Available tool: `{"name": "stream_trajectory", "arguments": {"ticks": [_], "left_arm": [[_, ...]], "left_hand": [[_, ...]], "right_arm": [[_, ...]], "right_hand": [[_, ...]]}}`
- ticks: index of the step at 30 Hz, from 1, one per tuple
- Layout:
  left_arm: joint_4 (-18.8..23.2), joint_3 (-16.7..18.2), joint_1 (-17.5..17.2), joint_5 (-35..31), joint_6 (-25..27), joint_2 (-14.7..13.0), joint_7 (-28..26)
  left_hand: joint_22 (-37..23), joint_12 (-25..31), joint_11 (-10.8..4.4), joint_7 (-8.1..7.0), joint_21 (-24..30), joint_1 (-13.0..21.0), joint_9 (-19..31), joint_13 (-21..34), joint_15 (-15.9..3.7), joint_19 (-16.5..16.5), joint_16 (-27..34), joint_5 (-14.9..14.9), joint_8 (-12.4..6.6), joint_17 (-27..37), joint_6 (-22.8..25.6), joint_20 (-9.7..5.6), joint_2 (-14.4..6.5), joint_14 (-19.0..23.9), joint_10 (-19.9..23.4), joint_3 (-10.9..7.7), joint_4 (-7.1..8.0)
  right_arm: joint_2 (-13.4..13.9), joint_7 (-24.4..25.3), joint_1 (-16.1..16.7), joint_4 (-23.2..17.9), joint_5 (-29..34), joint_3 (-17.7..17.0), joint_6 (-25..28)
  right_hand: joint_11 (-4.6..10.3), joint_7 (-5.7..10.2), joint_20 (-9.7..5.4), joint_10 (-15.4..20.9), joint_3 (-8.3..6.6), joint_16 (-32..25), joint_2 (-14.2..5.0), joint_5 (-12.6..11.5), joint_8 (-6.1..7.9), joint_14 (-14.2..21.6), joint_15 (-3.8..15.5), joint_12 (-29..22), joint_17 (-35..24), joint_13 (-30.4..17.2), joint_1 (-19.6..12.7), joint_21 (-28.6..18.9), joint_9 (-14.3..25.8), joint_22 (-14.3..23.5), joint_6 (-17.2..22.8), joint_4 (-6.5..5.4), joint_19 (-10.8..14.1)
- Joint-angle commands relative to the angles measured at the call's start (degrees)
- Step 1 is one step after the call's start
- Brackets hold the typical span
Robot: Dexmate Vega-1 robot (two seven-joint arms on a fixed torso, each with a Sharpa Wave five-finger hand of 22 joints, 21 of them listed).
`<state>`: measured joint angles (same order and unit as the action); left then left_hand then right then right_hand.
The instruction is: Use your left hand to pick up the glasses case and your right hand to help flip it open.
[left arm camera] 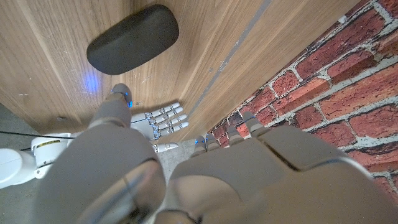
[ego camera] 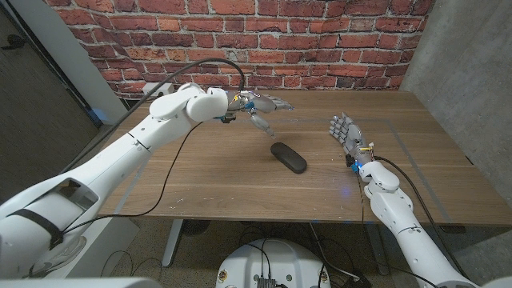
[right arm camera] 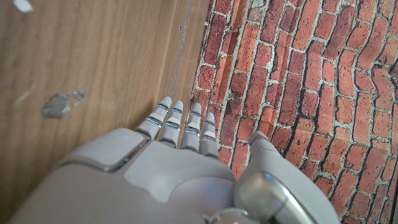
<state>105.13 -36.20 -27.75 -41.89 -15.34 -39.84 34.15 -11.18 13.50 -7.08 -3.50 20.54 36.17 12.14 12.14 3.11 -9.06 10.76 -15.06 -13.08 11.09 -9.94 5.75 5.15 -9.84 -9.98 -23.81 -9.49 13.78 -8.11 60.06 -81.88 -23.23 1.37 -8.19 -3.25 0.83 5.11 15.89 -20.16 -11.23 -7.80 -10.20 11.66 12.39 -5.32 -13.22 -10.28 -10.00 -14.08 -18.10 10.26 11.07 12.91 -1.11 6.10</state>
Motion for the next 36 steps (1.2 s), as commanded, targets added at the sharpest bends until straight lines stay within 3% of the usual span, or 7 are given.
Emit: {"name": "stream_trajectory", "arguments": {"ticks": [1,7,9,13,19,29,36], "left_arm": [[1.1,-2.7,2.0,-7.9,-2.5,0.8,2.6],[0.7,-4.8,2.9,-11.5,-3.3,1.5,3.7],[0.5,-5.4,3.2,-12.1,-3.6,1.8,4.0],[0.2,-6.6,3.8,-13.7,-4.3,2.3,4.3],[-0.7,-8.7,5.0,-14.9,-5.2,3.6,6.2],[-1.1,-10.5,5.5,-16.4,-5.8,4.6,6.4],[-1.7,-12.6,5.8,-19.6,-6.4,4.8,5.3]], "left_hand": [[-0.2,-0.3,-0.81,-1.12,-0.2,1.5,0.3,0.3,0.71,-0.5,0.0,-0.6,0.34,0.1,-2.7,0.16,0.0,-3.3,-1.1,-0.23,-0.37],[-0.2,-0.3,-1.12,-1.42,-0.3,2.7,0.4,0.4,0.86,-0.5,0.0,-0.8,0.36,0.1,-3.0,0.06,0.1,-3.6,-1.4,-0.26,-0.39],[-0.2,-0.4,-1.45,-1.61,-0.3,3.1,0.4,0.4,0.86,-0.6,0.1,-0.9,0.36,0.1,-3.1,0.05,0.1,-3.7,-1.6,-0.26,-0.39],[-0.2,-0.4,-1.47,-1.82,-0.4,3.8,0.5,0.5,0.80,-0.5,0.1,-1.1,0.26,0.1,-3.0,-0.05,0.2,-3.8,-1.5,-0.22,-0.36],[-0.2,-0.3,-1.57,-1.93,-0.5,4.5,0.6,0.6,0.81,-0.6,0.2,-1.2,0.21,0.1,-3.1,-0.04,0.4,-4.0,-1.6,-0.14,-0.29],[-0.2,0.6,-3.06,-3.00,-0.5,7.0,0.8,0.7,-0.22,0.2,0.8,-1.8,-0.95,0.1,-0.4,0.11,0.7,-2.6,0.7,0.06,-0.08],[-0.1,1.6,-1.89,-2.25,-0.4,8.3,0.9,0.8,-0.55,1.1,1.2,-2.0,-1.80,0.1,1.8,0.17,1.2,-1.6,3.5,0.55,0.21]], "right_arm": [[-0.3,-0.5,-0.5,1.6,-0.3,-0.2,-0.8],[-0.3,-1.2,-0.8,2.4,-0.2,-0.4,-2.8],[-0.3,-1.6,-0.9,2.7,-0.1,-0.4,-3.7],[-0.3,-2.1,-1.0,3.1,-0.1,-0.7,-5.1],[-0.3,-2.8,-0.5,2.6,-0.6,-1.3,-6.4],[-0.3,-3.2,0.4,1.8,-1.0,-2.0,-6.5],[-0.5,-3.3,1.1,1.4,-1.1,-2.3,-6.7]], "right_hand": [[0.10,0.09,-0.06,0.8,-0.14,0.1,0.17,0.0,0.00,0.4,-0.04,-0.3,-0.1,-0.3,0.2,0.1,0.2,0.1,0.5,-0.13,0.5],[-0.05,0.03,-0.05,0.9,-0.07,0.3,0.29,0.0,-0.08,0.1,0.79,-0.2,-0.1,-0.3,0.4,0.1,0.2,0.2,0.6,-0.24,0.5],[-0.23,0.02,-1.77,0.9,0.07,0.3,0.61,0.0,-0.17,0.2,0.85,-0.1,-0.1,-0.3,0.5,0.1,0.2,0.2,0.6,-0.25,0.8],[-0.17,-0.06,-2.32,1.1,0.23,0.4,0.97,0.0,-0.24,0.0,1.57,-0.1,0.0,-0.3,0.7,0.2,0.2,0.2,0.7,-0.22,0.8],[0.11,-0.15,-1.88,1.2,0.51,0.5,1.39,0.0,-0.32,-0.1,1.11,0.0,0.0,-0.3,1.0,0.4,0.2,0.2,0.8,-0.28,0.7],[0.03,-0.10,-1.56,1.5,0.69,0.4,1.53,0.0,-0.34,0.1,0.59,0.0,-0.1,-0.3,1.3,0.5,0.2,0.2,1.0,-0.45,0.6],[0.14,-0.09,-1.36,1.6,0.72,0.4,1.51,0.0,-0.34,0.1,0.34,0.1,-0.1,-0.3,1.5,0.6,0.2,0.2,1.1,-0.54,0.6]]}}
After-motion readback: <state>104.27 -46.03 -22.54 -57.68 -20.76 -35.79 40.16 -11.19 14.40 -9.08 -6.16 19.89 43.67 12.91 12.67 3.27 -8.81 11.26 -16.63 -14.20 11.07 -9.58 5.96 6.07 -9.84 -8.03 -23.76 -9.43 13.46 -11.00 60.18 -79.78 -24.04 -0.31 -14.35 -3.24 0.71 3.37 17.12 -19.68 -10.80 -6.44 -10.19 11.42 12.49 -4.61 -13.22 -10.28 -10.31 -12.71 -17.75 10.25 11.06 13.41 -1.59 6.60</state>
